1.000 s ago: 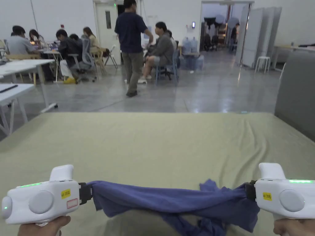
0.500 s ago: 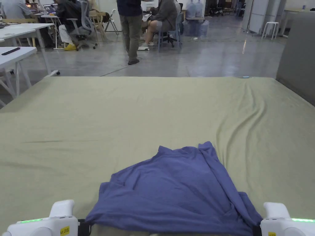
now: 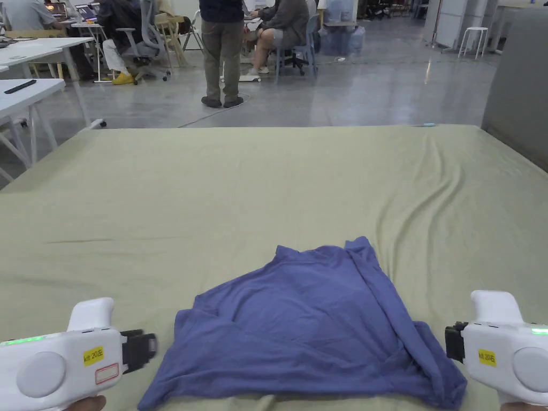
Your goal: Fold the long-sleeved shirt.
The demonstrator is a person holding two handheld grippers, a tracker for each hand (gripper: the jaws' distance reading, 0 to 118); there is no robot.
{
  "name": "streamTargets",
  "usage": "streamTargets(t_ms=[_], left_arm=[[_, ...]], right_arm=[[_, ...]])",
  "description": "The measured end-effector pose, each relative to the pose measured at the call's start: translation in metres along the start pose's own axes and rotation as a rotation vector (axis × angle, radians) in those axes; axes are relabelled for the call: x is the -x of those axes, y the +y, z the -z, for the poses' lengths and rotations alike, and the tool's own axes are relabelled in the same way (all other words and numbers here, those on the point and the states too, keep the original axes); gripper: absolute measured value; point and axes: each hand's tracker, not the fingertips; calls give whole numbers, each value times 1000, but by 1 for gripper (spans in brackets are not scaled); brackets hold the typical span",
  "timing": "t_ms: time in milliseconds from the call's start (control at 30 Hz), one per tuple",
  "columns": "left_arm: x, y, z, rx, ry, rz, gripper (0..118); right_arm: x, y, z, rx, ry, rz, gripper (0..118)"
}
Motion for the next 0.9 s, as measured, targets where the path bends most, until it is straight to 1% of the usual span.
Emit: streamTargets(t_ms=[33,67,100,167,200,267,300,333,367,400,433,567,667,767,833,867,900], left_arm=[[-1,1,7,1,9,-3,0],[0,1,13,16,27,5,0],[0,3,17,32,21,15,0],[-2,5,26,34,21,14,0],[-1,8,32,38,16,17,0],[1,18,48,60,20,14,0],[3,22,58,70,28,11,19],[5,27,69,64,45,8,67],[7,33,83,65,57,4,98],[9,38,95,81,68,6,109],[11,45,110,84,96,1,107],[18,73,164,117,107,-32,107],[17,89,200,158,58,-66,107],[11,90,234,250,78,-66,106],[7,87,251,263,85,-58,106],[4,84,257,270,128,-40,103],[1,82,260,269,163,-3,95]], right_arm=[[3,-1,2,-9,19,-4,0],[1,-1,4,7,50,-25,0],[3,-2,6,18,67,-24,0],[7,-6,7,16,63,-19,0],[0,-6,5,18,69,-18,0],[2,-8,10,31,65,-17,0],[3,-8,12,35,63,-18,0],[-4,-7,10,39,64,-17,0],[-4,-7,12,41,64,-13,0],[-3,-7,15,45,65,-8,0],[-5,-7,16,50,65,-1,0],[-5,-5,23,74,51,-8,0],[-4,-2,32,95,42,-8,0],[-4,3,43,115,33,-12,0],[0,7,54,123,33,-12,0],[-1,10,59,129,36,-15,0],[2,13,65,132,35,-20,0]])
